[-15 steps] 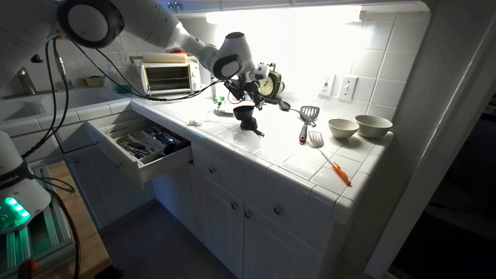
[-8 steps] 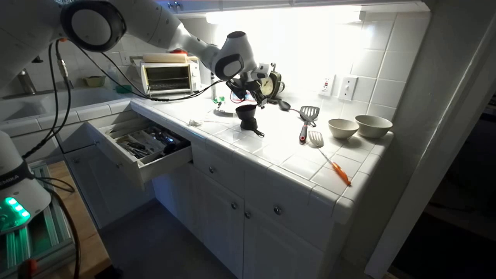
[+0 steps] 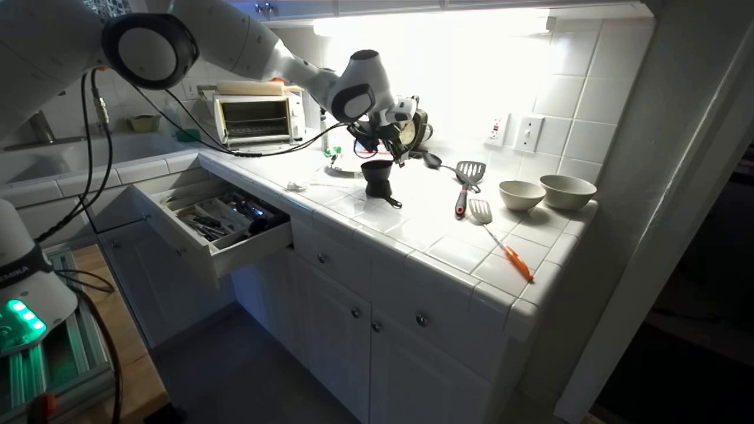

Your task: Stack the black measuring cups together.

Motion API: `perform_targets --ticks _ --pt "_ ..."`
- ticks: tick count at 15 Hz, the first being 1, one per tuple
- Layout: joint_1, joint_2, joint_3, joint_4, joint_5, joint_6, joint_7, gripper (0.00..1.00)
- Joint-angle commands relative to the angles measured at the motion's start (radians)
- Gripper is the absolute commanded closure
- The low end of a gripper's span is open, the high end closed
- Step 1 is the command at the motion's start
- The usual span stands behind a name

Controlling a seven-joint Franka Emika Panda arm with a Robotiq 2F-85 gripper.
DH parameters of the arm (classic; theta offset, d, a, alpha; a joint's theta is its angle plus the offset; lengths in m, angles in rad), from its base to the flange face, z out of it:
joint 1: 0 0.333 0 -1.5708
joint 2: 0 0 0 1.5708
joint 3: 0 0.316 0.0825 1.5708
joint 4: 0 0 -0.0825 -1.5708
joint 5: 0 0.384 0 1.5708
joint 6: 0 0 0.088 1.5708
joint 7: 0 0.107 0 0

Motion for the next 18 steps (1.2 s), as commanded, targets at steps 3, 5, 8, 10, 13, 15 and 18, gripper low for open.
perform_targets --ticks 3,5,8,10,13,15,18 --pt "-0.006 0.062 0.0 0.113 0.001 -0.053 -0.026 0.94" --pt "-0.004 0.073 -0.003 0.129 -0.001 -0.062 -0.027 0.94" --pt "-0.003 0.086 -0.006 0.151 -0.004 -0.073 -0.025 0.94" --pt "-0.002 0.093 -0.006 0.161 -0.004 -0.078 -0.027 0.94" --pt "-0.001 0.1 -0.007 0.173 -0.006 -0.088 -0.026 0.94" --pt "-0.001 0.105 -0.007 0.18 -0.006 -0.091 -0.027 0.77" --pt "0.0 0.109 -0.009 0.188 -0.007 -0.093 -0.025 0.43"
